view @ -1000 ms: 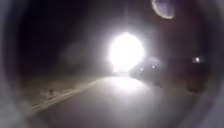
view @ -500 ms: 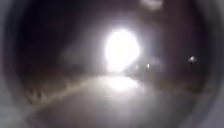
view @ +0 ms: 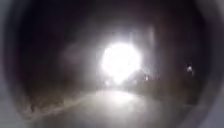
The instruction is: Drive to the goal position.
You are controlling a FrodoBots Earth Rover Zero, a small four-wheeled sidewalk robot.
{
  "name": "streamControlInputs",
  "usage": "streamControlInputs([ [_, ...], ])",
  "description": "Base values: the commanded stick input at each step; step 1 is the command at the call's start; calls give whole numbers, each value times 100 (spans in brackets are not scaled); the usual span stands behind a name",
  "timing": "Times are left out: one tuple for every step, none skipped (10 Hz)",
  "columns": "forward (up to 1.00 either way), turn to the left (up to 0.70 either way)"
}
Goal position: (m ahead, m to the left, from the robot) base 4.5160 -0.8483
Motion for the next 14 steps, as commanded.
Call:
streamControlInputs([
  [100,21],
  [100,15],
  [100,8],
  [100,8],
  [100,8],
  [100,8],
  [100,8],
  [100,8],
  [100,7],
  [100,7],
  [100,6],
  [100,5],
  [100,5],
  [100,5],
])
